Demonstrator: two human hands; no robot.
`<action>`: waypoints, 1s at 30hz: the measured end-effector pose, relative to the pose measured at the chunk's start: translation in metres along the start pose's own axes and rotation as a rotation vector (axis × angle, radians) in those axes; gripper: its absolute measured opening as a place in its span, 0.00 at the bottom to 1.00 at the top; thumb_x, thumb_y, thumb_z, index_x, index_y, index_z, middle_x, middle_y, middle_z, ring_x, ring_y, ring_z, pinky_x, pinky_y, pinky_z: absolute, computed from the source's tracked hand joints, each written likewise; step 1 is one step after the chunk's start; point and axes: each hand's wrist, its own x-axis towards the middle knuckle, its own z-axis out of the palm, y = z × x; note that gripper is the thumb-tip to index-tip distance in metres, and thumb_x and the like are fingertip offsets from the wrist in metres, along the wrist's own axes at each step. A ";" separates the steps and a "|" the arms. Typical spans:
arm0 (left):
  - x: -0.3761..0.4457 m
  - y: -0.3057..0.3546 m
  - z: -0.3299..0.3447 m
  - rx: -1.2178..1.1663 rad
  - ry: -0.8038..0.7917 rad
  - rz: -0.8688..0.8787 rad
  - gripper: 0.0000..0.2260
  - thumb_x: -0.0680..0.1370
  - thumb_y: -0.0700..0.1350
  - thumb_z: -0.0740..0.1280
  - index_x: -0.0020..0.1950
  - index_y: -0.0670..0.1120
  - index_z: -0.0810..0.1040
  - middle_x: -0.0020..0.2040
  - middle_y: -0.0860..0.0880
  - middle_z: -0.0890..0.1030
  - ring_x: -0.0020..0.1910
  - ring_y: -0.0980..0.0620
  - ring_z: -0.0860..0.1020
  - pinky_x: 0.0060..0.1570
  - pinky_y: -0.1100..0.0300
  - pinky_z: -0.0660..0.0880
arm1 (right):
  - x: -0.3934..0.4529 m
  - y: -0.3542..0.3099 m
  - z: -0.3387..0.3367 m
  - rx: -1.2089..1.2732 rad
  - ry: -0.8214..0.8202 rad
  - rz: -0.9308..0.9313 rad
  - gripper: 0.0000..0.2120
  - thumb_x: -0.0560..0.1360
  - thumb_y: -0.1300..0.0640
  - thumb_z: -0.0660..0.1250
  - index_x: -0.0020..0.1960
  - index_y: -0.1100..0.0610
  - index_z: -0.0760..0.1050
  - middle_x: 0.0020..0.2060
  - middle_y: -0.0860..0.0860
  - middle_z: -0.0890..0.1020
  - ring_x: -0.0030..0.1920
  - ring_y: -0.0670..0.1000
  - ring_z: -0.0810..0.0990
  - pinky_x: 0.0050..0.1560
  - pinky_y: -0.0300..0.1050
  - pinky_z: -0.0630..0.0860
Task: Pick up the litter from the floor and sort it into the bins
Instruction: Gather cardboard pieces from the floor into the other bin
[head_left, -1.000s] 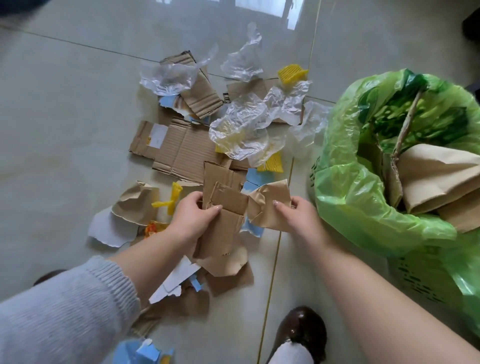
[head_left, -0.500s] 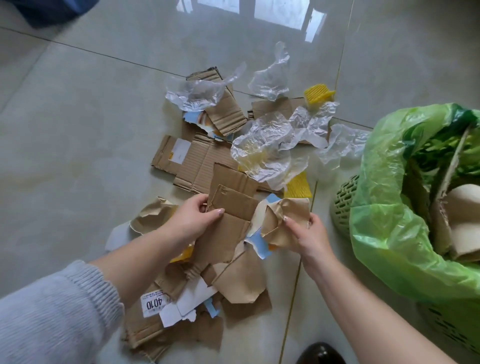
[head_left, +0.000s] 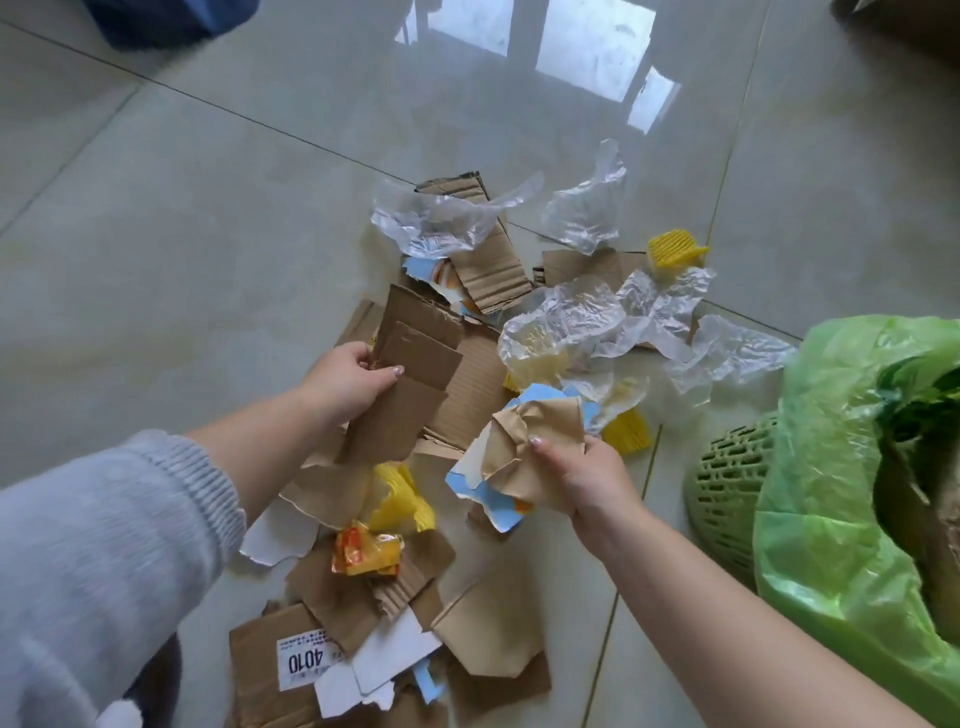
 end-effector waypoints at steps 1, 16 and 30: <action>0.002 -0.001 0.002 0.050 0.004 -0.005 0.05 0.75 0.47 0.68 0.41 0.48 0.75 0.41 0.49 0.79 0.40 0.49 0.78 0.39 0.60 0.73 | 0.002 0.000 0.003 -0.027 0.002 0.030 0.05 0.72 0.62 0.69 0.48 0.59 0.78 0.46 0.57 0.83 0.44 0.54 0.81 0.50 0.49 0.77; 0.007 0.026 -0.067 -0.086 -0.051 0.062 0.16 0.75 0.46 0.68 0.61 0.44 0.73 0.55 0.42 0.79 0.53 0.44 0.79 0.52 0.51 0.76 | 0.001 -0.040 0.012 -0.234 -0.109 0.044 0.05 0.73 0.60 0.68 0.49 0.58 0.78 0.47 0.58 0.83 0.45 0.56 0.81 0.46 0.50 0.76; 0.013 -0.010 -0.097 -0.296 0.074 -0.038 0.17 0.76 0.43 0.67 0.64 0.43 0.71 0.58 0.42 0.78 0.54 0.44 0.78 0.55 0.49 0.75 | 0.003 0.001 0.022 -1.407 0.031 -0.215 0.16 0.71 0.49 0.69 0.57 0.51 0.74 0.59 0.54 0.67 0.57 0.58 0.74 0.57 0.49 0.74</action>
